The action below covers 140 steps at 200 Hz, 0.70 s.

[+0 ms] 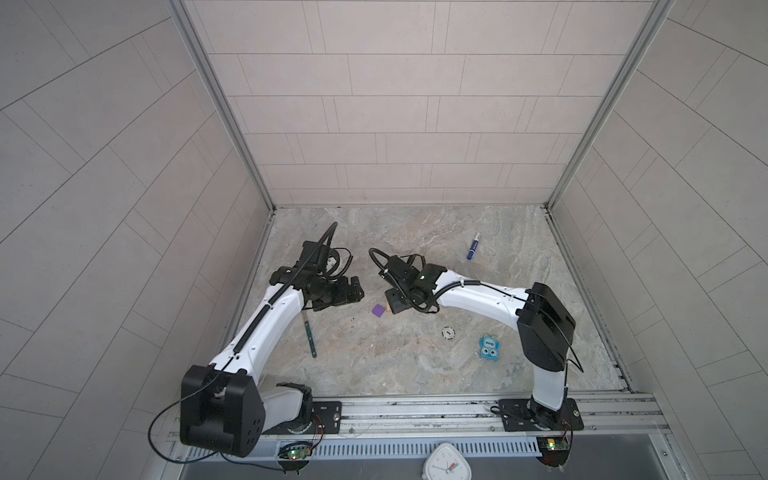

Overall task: Build the wood block tower
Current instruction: 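Move the right gripper over the plain wooden cube and lower it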

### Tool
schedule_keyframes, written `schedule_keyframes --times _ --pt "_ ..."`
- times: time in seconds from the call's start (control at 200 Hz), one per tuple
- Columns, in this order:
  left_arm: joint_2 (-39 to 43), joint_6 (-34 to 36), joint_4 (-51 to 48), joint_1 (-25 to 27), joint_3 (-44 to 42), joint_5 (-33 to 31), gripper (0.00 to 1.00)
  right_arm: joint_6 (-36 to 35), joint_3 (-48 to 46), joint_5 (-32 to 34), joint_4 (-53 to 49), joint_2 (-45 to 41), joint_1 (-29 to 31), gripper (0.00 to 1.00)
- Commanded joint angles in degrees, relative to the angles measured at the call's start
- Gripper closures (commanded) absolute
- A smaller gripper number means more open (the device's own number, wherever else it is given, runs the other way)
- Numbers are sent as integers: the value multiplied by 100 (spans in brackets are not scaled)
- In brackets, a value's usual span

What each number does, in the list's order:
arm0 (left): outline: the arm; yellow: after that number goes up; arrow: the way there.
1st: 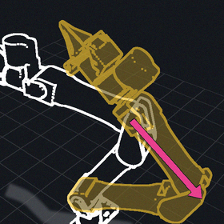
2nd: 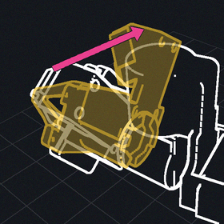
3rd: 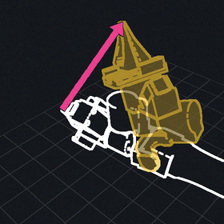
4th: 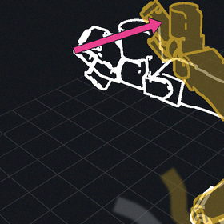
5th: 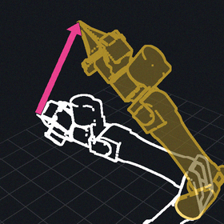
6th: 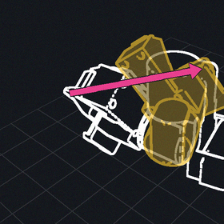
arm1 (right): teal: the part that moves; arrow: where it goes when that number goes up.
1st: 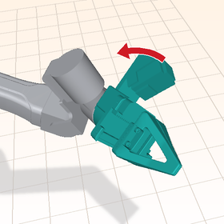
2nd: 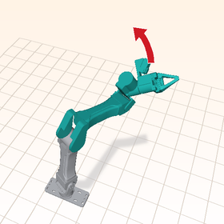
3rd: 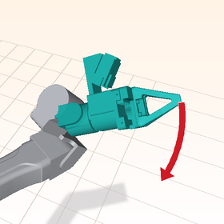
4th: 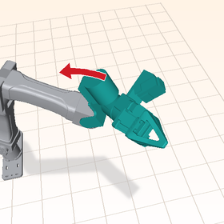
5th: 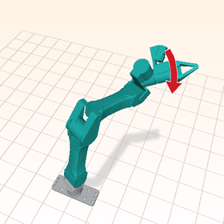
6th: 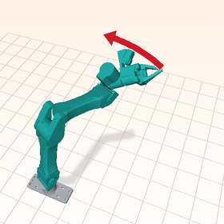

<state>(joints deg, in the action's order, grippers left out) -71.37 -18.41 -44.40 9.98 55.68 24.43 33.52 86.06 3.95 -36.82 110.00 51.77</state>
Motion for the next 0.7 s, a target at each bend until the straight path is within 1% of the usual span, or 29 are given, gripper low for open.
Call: schedule_keyframes --times 0.0,0.245,0.695 --pt "128 -13 -5 -49 -39 10 3 201 139 83 127 146 31 38" --pt "107 -21 15 -49 -44 67 3 406 305 -68 314 569 35 41" --pt "109 -5 38 -48 -53 138 3 602 490 -43 368 1087 35 48"
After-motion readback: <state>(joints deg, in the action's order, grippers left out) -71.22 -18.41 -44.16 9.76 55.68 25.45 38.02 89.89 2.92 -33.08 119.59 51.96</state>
